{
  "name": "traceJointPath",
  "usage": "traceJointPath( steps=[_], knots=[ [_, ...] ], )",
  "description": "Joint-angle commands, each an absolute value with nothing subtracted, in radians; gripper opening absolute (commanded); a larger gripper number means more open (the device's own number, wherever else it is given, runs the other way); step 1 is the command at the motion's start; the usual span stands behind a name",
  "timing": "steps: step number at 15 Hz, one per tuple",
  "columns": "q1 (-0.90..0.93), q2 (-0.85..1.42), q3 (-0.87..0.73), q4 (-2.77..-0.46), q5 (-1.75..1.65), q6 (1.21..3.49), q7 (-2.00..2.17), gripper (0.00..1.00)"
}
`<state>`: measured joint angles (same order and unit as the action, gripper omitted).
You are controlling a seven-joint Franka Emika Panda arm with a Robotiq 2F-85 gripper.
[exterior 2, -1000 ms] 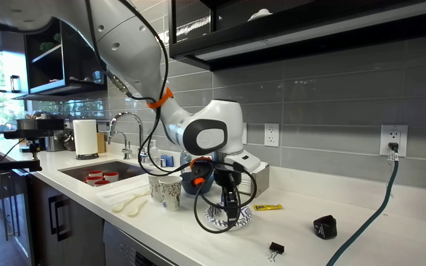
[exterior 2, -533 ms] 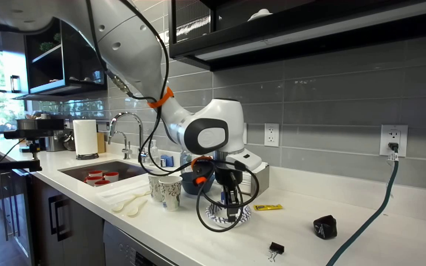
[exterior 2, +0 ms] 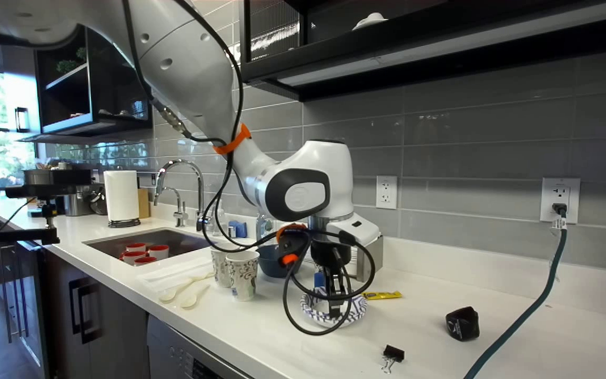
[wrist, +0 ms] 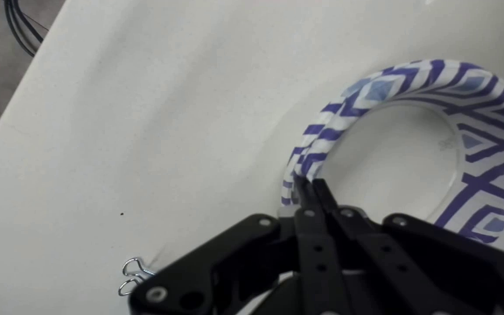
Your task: Pick up one paper bowl from the stack of paper bowls and put it on the kitchen counter
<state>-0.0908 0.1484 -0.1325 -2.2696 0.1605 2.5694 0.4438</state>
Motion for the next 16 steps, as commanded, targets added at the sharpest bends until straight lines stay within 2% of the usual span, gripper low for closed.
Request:
traceJointPath(
  steps=[1, 16],
  knots=[
    [-0.093, 0.138, -0.134, -2.262, 0.166, 2.568, 0.422, 0.00],
    [-0.104, -0.024, -0.119, -2.304, 0.381, 2.568, 0.243, 0.00]
  ],
)
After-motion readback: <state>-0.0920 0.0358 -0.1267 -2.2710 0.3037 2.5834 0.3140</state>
